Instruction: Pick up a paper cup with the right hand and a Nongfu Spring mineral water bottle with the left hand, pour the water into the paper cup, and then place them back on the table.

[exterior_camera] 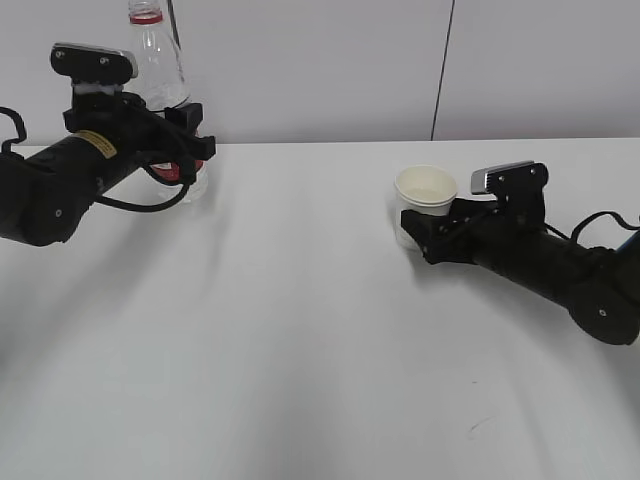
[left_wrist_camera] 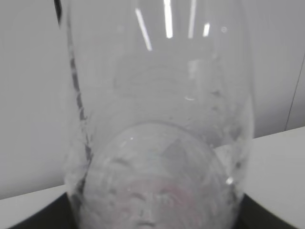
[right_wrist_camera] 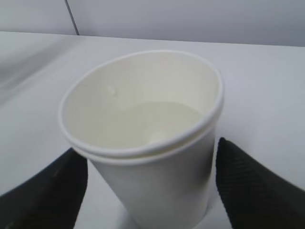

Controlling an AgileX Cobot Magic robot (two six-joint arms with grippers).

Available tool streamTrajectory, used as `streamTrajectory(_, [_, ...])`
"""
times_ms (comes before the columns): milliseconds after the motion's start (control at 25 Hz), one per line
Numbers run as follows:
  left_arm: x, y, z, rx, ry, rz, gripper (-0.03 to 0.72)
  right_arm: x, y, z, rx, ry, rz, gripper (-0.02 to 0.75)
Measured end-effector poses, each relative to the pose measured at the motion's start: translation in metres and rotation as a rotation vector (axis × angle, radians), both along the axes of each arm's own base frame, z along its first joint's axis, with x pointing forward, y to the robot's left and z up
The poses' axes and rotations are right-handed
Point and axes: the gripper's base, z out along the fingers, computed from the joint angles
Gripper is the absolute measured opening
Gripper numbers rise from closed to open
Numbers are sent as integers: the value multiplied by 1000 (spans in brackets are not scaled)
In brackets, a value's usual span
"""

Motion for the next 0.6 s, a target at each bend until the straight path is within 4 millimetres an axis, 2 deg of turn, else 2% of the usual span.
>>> streamTrajectory(440, [0,0,0,0,0,0,333,-20,0,-6,32,8,10,607])
streamTrajectory(600, [0,0,-1,3,13,2,333,-28,0,4,32,3,14,605])
